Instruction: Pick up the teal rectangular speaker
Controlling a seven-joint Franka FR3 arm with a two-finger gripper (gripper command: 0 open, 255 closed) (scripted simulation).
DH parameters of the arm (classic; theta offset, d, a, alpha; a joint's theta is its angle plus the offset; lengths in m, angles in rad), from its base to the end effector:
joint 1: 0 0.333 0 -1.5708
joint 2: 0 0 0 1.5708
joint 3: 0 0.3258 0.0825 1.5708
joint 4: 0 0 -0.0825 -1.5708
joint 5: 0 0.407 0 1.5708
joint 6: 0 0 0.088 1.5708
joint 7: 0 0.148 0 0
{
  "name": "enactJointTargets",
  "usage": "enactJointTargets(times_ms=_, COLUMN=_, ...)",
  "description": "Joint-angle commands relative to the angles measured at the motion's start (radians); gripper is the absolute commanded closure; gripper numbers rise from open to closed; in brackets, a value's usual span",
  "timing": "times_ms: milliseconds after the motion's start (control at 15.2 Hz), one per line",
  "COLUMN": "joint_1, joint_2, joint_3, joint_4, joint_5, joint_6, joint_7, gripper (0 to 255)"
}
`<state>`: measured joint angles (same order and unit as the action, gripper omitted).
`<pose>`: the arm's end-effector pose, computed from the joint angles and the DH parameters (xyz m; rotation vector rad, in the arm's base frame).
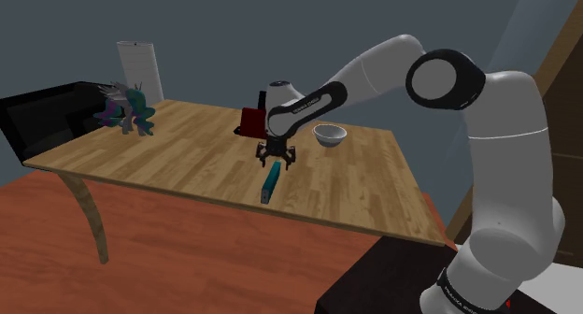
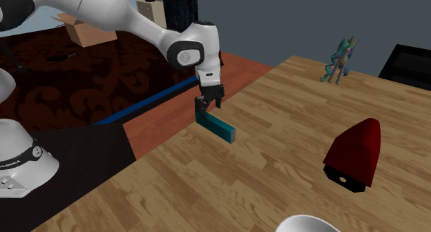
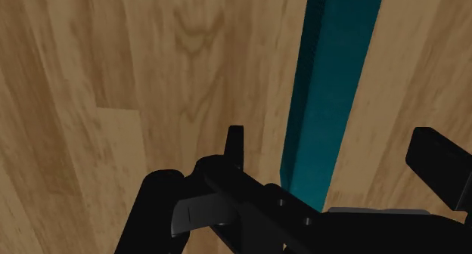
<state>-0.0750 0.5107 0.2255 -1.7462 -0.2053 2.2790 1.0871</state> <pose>0.6864 0.0829 0.2446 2.8541 -1.2672 0.0945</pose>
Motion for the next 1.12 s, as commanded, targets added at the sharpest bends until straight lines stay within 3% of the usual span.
enactJointTargets(times_ms=0, joint_1=0.012, joint_2=0.068, joint_3=-0.016, joint_4=0.074, joint_5=-0.007, joint_6=-0.006, joint_7=0.034, gripper=0)
enactJointTargets(times_ms=594, joint_1=0.021, joint_2=0.130, joint_3=-0.029, joint_4=0.066, joint_5=-0.024, joint_6=0.064, joint_7=0.048, gripper=0)
enactJointTargets(times_ms=660, joint_1=0.020, joint_2=0.130, joint_3=-0.029, joint_4=0.068, joint_5=-0.024, joint_6=0.062, joint_7=0.047, gripper=255)
enactJointTargets(times_ms=1056, joint_1=0.020, joint_2=0.131, joint_3=-0.029, joint_4=0.069, joint_5=-0.024, joint_6=0.061, joint_7=0.047, gripper=255)
